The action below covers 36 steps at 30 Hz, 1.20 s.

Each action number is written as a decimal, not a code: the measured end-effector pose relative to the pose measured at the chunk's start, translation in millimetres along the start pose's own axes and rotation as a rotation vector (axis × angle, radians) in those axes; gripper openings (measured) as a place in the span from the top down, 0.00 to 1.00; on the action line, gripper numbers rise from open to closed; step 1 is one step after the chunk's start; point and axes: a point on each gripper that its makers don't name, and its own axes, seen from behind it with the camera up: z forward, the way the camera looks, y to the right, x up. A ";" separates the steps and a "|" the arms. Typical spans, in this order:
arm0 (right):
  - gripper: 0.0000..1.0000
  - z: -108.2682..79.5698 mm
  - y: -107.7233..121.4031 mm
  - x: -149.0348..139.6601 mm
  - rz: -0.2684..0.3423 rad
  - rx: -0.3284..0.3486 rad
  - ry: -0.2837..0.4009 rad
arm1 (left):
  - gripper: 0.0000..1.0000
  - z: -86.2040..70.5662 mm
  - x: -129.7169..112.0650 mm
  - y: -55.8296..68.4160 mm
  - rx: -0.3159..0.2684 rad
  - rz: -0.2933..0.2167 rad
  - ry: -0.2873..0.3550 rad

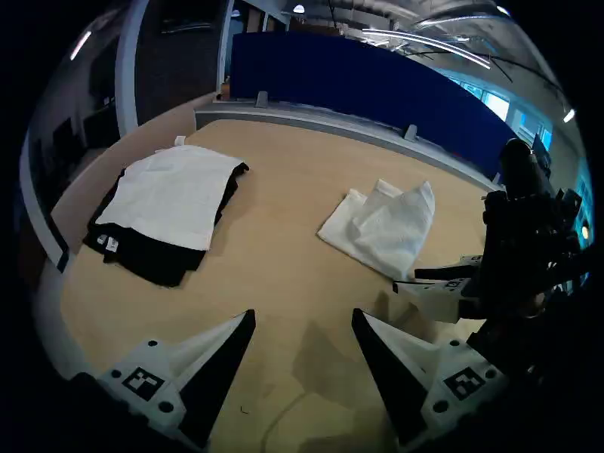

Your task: Fold towel

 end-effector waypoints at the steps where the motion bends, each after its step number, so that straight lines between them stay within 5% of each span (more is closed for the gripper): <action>1: 0.25 0.2 -0.5 -0.1 0.005 -0.001 0.000 | 0.05 0.0 -0.2 -0.1 0.000 0.000 0.000; 7: 0.26 1.0 0.6 1.4 0.016 -0.024 0.001 | 0.05 0.0 -1.0 -1.2 0.002 -0.002 -0.001; 13: 0.49 2.9 3.4 0.6 0.036 -0.041 -0.003 | 0.05 -0.3 -1.2 -1.5 0.002 -0.004 -0.002; 36: 0.63 5.7 3.3 7.1 0.117 -0.029 -0.001 | 0.05 -0.9 -3.7 -4.2 0.003 -0.008 -0.005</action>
